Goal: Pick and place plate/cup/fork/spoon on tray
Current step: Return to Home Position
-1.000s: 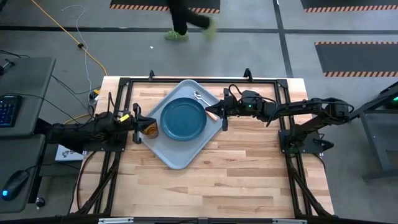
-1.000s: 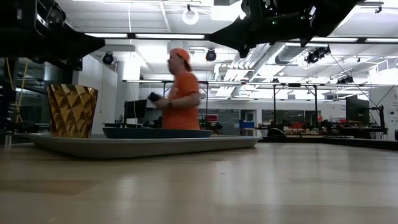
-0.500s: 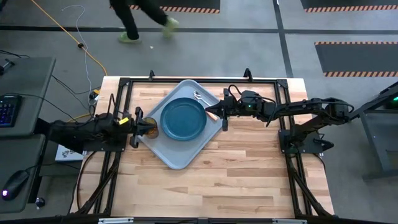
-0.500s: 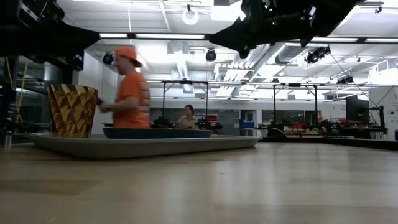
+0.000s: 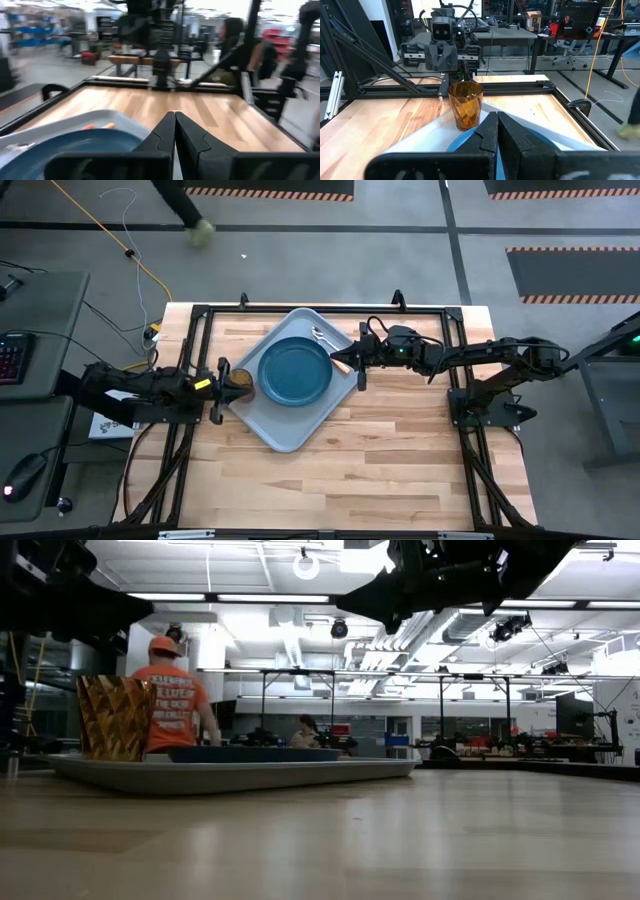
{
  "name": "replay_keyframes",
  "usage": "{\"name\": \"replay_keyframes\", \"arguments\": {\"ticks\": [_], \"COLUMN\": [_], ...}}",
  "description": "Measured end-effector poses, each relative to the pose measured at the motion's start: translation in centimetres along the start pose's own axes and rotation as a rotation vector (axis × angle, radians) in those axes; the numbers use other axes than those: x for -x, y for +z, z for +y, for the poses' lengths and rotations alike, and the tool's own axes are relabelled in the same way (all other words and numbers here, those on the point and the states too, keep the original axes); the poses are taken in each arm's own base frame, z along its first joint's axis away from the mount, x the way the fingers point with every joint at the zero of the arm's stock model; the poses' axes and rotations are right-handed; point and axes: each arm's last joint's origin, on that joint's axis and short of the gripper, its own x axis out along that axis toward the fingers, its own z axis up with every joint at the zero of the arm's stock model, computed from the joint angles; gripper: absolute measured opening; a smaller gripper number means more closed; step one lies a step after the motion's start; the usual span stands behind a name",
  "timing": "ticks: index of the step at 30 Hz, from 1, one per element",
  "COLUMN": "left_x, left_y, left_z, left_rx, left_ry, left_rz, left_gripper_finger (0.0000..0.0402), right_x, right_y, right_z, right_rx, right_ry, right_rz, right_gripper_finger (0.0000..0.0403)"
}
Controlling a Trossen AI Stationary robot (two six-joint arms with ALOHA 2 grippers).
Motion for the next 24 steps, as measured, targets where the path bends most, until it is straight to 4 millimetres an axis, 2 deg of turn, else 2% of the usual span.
{"name": "replay_keyframes", "arguments": {"ticks": [3, 19, 24], "left_x": [0.0, -0.1, -0.2], "left_y": [0.0, -0.2, -0.2], "left_z": [-0.2, 0.8, 1.1], "left_rx": [-0.028, -0.068, -0.091], "left_ry": [-0.063, -0.093, -0.051], "left_rz": [0.002, 0.024, 0.027], "left_gripper_finger": [0.0000, 0.0000, 0.0000], "right_x": [0.0, 0.0, 0.6], "right_y": [0.0, -0.1, 0.3], "right_z": [0.0, 0.0, -0.1], "right_rx": [0.000, 0.000, -0.030], "right_ry": [0.000, 0.000, -0.003], "right_rz": [0.001, 0.006, 0.018], "right_gripper_finger": [0.0000, 0.0000, 0.0000]}}
